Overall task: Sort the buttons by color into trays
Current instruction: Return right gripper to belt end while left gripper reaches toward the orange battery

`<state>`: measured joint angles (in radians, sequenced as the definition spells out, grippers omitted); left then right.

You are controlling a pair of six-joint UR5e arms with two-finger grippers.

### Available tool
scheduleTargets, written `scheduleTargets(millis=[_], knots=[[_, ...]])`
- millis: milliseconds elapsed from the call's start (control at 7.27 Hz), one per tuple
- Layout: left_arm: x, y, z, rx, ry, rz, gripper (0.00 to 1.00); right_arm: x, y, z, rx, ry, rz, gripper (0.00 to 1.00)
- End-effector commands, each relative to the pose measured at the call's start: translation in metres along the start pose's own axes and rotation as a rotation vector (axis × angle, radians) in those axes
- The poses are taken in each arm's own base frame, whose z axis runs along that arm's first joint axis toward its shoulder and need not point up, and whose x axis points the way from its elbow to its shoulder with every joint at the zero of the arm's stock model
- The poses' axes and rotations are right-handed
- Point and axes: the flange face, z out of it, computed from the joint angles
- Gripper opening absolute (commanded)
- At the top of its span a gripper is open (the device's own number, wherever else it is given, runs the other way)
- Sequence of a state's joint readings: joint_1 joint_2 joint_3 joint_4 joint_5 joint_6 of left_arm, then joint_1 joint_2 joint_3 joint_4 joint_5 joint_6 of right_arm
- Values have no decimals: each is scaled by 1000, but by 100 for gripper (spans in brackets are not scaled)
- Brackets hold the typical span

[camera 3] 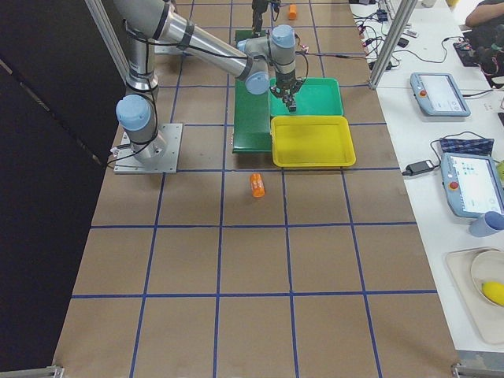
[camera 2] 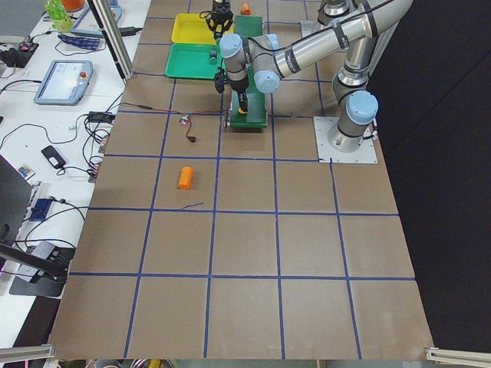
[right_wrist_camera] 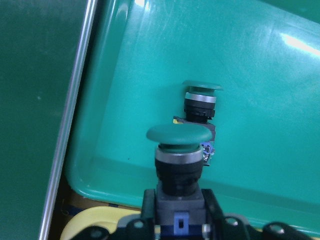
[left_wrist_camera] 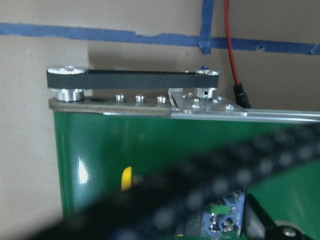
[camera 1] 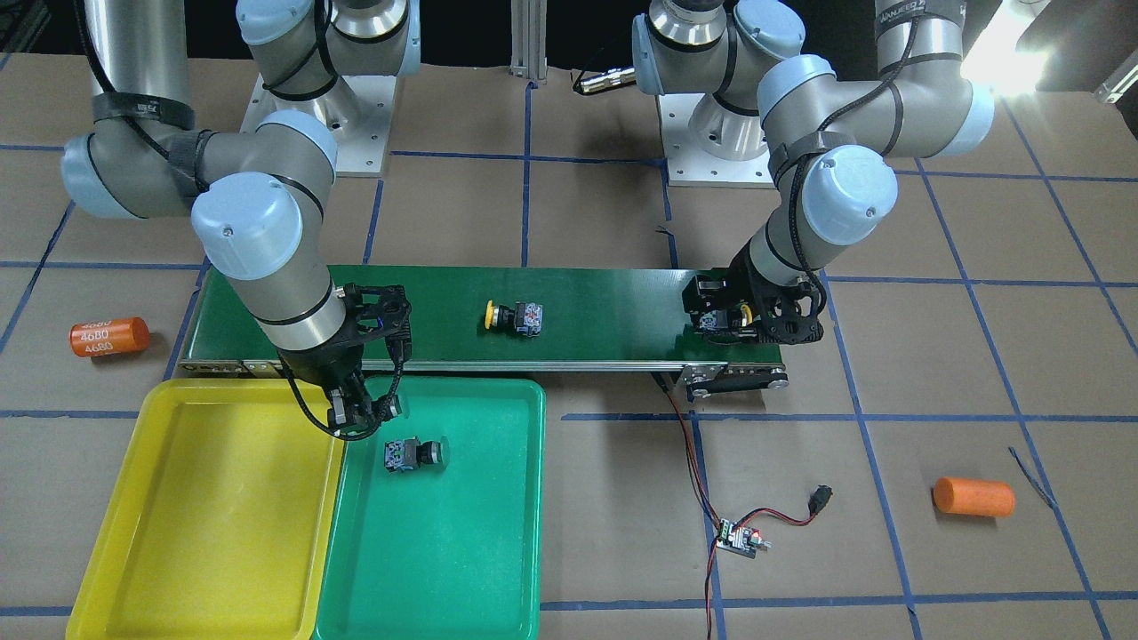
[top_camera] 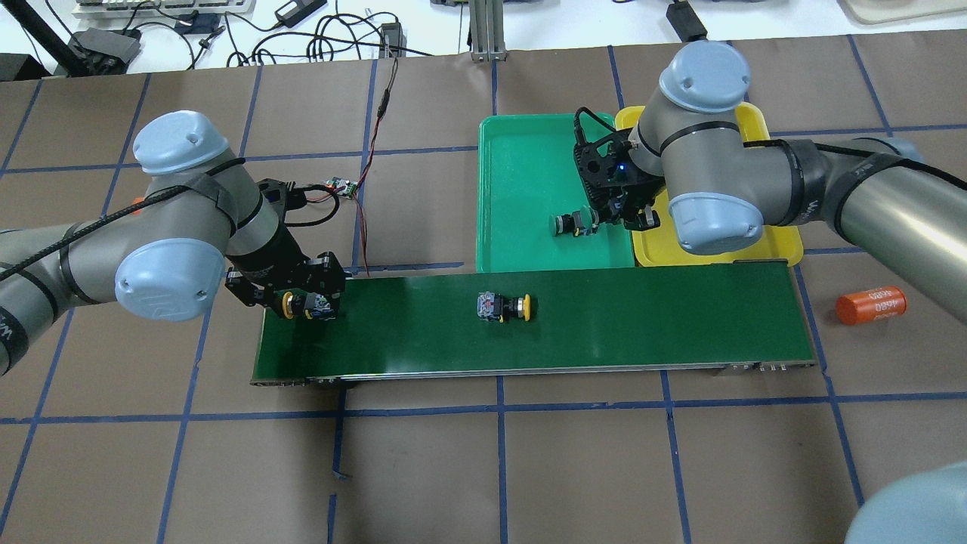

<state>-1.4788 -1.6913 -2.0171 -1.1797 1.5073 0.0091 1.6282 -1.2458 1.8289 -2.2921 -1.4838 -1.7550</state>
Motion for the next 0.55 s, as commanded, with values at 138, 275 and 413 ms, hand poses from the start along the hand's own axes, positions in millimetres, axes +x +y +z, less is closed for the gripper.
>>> scheduleTargets(millis=[138,275,413], knots=[[9,5,-11,21,75,4,100,2,-4,11,34,-38,8,100],[8,3,-16,31,73,6,100,-1,-3,11,35,-41,4,100],[5,-1,-26,50,72,0,100,-4,2,5,23,-42,7,100]])
